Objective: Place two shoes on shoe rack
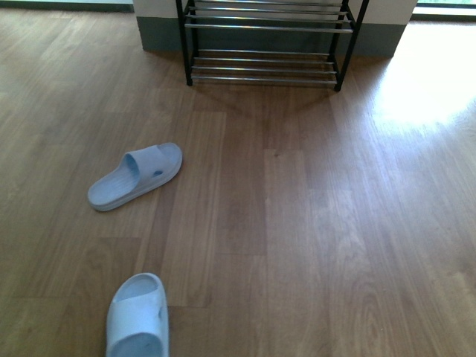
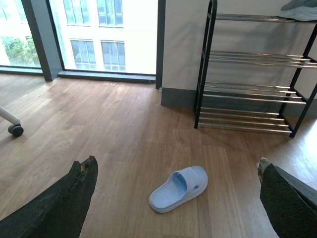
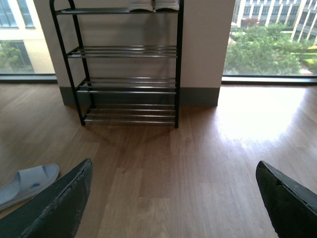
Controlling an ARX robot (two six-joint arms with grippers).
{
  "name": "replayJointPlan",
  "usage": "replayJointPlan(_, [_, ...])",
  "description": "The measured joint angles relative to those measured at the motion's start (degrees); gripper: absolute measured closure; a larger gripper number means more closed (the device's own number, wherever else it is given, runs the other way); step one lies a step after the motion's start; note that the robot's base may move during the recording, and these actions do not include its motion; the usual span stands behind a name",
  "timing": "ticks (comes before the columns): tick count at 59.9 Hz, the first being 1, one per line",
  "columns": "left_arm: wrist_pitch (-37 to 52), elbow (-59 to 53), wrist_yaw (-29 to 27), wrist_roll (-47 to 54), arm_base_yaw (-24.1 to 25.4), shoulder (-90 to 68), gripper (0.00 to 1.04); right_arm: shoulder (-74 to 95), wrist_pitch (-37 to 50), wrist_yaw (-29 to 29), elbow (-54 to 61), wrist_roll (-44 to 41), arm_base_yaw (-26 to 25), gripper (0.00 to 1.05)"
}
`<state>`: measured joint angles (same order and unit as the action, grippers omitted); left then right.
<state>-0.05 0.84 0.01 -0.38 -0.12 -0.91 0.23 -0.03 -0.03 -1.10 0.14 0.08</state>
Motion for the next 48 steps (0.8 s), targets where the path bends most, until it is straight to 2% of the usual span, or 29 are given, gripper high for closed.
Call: replayJointPlan(48, [0.04,0.00,-0.13,0.00,0.00,0.00,0.09,-0.02,-0.02,-0.11,0.00,0.02,-0.02,0.09])
